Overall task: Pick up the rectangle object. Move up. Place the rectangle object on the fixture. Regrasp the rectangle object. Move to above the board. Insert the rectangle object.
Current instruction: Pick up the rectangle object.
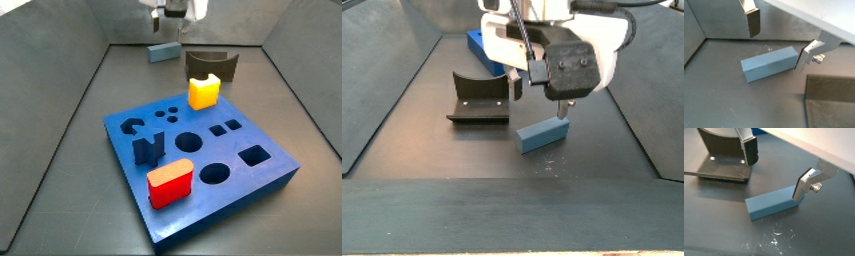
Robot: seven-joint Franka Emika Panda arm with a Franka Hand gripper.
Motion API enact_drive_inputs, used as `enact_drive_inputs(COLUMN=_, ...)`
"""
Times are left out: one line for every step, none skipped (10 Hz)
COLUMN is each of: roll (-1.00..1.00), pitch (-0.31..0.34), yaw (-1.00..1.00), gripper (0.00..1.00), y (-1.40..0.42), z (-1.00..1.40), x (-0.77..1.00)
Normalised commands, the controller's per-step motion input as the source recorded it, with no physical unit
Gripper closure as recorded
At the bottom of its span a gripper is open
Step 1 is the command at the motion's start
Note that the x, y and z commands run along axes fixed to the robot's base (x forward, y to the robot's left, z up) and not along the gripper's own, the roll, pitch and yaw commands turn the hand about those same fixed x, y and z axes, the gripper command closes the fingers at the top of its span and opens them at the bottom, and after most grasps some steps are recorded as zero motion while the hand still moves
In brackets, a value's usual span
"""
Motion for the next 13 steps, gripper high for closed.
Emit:
enact_drive_inputs(roll=0.10, pitch=-0.037, yaw=-0.17, gripper=0.00, y=0.00, z=-0.13, x=-0.08)
enact_drive_inputs(roll=0.04, pitch=-0.103, yaw=0.00, gripper=0.00, y=0.00, z=-0.07, x=0.00)
enact_drive_inputs(roll=0.15, pitch=-0.369, yaw=-0.09, gripper=0.00, y=0.00, z=-0.63, x=0.01)
enact_drive_inputs(roll=0.36, pitch=-0.214, yaw=-0.16, gripper=0.00, y=0.00, z=-0.79, x=0.13)
enact_drive_inputs(roll=0.23, pitch=-0.080, yaw=-0.21, gripper=0.00, y=0.09, z=-0.91, x=0.33)
enact_drive_inputs(roll=0.16, pitch=0.000, yaw=-0.14, gripper=0.00, y=0.06, z=-0.63, x=0.28)
enact_drive_inputs(roll=-0.20, pitch=0.000, yaw=-0.05, gripper=0.00, y=0.15, z=-0.07, x=0.12)
enact_drive_inputs(roll=-0.22, pitch=0.109, yaw=-0.10, gripper=0.00, y=0.19, z=-0.02, x=0.16)
enact_drive_inputs(roll=-0.07, pitch=0.049, yaw=-0.46, gripper=0.00, y=0.48, z=-0.37, x=0.00)
enact_drive_inputs(roll=0.00, pitch=0.000, yaw=-0.53, gripper=0.00, y=0.36, z=-0.34, x=-0.08)
enact_drive_inputs(roll=-0.04, pitch=0.000, yaw=-0.14, gripper=0.00, y=0.08, z=0.00, x=-0.06)
enact_drive_inputs(roll=-0.21, pitch=-0.029, yaw=-0.62, gripper=0.00, y=0.15, z=-0.11, x=0.00)
enact_drive_inputs(roll=-0.57, pitch=-0.234, yaw=-0.57, gripper=0.00, y=0.12, z=-0.16, x=0.00)
